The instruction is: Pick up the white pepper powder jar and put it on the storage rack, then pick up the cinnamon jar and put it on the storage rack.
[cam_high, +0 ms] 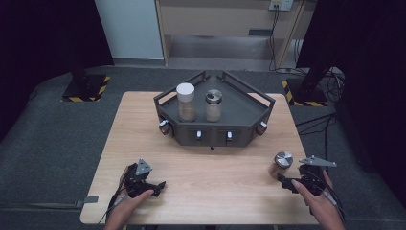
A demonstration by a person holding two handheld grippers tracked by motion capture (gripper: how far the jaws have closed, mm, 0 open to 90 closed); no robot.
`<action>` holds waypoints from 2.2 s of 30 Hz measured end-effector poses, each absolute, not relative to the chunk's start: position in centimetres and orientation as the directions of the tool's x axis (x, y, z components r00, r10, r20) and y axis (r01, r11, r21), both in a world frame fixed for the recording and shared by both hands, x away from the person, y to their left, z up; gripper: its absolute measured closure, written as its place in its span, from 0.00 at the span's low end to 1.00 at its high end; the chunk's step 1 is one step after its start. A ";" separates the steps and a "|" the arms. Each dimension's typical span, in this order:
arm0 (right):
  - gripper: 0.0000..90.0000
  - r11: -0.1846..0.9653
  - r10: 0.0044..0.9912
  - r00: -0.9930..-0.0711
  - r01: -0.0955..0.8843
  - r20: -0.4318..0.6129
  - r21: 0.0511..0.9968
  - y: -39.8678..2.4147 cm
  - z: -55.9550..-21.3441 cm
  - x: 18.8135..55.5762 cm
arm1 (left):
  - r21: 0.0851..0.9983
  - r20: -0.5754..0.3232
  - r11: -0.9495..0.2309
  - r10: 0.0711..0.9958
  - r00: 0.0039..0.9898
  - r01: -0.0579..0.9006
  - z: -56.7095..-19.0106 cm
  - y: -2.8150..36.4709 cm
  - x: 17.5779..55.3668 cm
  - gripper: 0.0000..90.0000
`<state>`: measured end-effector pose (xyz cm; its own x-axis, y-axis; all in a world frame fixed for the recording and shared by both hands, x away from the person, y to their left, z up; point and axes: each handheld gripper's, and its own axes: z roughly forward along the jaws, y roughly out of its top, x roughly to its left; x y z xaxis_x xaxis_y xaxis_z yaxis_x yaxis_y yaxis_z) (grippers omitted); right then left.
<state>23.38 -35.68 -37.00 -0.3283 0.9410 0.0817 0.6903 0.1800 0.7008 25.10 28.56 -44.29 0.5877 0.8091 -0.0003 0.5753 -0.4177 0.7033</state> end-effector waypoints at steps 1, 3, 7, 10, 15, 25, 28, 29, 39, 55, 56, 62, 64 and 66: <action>0.05 0.182 0.941 -0.329 0.690 0.080 0.700 -35.7 -37.1 23.4 | 0.703 0.000 -0.418 0.809 0.588 0.575 -44.3 28.6 25.1 0.00; 0.05 0.180 0.941 -0.328 0.692 0.082 0.699 -35.7 -37.2 23.4 | 0.703 0.000 -0.418 0.809 0.588 0.575 -44.3 28.6 25.1 0.00; 0.05 0.179 0.942 -0.326 0.694 0.084 0.697 -35.7 -37.6 23.5 | 0.703 0.000 -0.418 0.809 0.588 0.575 -44.3 28.6 25.1 0.00; 0.05 0.175 0.942 -0.324 0.696 0.087 0.696 -35.7 -37.8 23.5 | 0.703 0.000 -0.417 0.809 0.588 0.575 -44.3 28.6 25.1 0.00; 0.06 0.172 0.943 -0.320 0.699 0.089 0.695 -35.6 -38.2 23.6 | 0.703 0.000 -0.418 0.809 0.587 0.575 -44.3 28.5 25.1 0.00; 0.06 0.184 0.943 -0.324 0.700 0.078 0.690 -34.9 -38.8 24.7 | 0.703 0.000 -0.418 0.809 0.588 0.575 -44.3 28.6 25.1 0.00; 0.07 0.185 0.943 -0.325 0.699 0.077 0.691 -34.7 -38.8 24.9 | 0.703 0.000 -0.418 0.809 0.588 0.575 -44.3 28.6 25.1 0.00; 0.07 0.186 0.942 -0.326 0.697 0.075 0.692 -34.7 -38.9 25.0 | 0.704 0.000 -0.417 0.809 0.587 0.575 -44.3 28.6 25.1 0.00; 0.08 0.194 0.942 -0.328 0.697 0.066 0.690 -34.1 -39.0 25.9 | 0.703 0.000 -0.417 0.809 0.587 0.575 -44.3 28.6 25.1 0.00; 0.16 0.201 0.946 -0.319 0.705 0.051 0.680 -33.8 -39.3 27.1 | 0.703 0.000 -0.418 0.809 0.588 0.575 -44.3 28.6 25.1 0.00; 0.17 0.200 0.946 -0.319 0.706 0.053 0.679 -33.8 -39.4 27.2 | 0.703 0.000 -0.418 0.809 0.588 0.575 -44.3 28.6 25.1 0.00; 0.23 0.199 0.946 -0.321 0.705 0.056 0.681 -33.6 -39.7 27.6 | 0.703 0.000 -0.417 0.809 0.587 0.575 -44.3 28.6 25.1 0.00; 0.26 0.200 0.945 -0.322 0.705 0.056 0.681 -33.4 -39.8 27.7 | 0.703 0.000 -0.418 0.809 0.588 0.575 -44.3 28.6 25.1 0.00; 0.29 0.199 0.946 -0.321 0.702 0.054 0.684 -33.3 -39.8 27.8 | 0.703 0.000 -0.418 0.809 0.588 0.575 -44.3 28.6 25.1 0.00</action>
<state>27.78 -33.29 -39.77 -0.3209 0.9456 0.0539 0.7016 0.1991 0.6842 25.09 28.55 -44.29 0.5876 0.8091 0.0001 0.5752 -0.4178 0.7033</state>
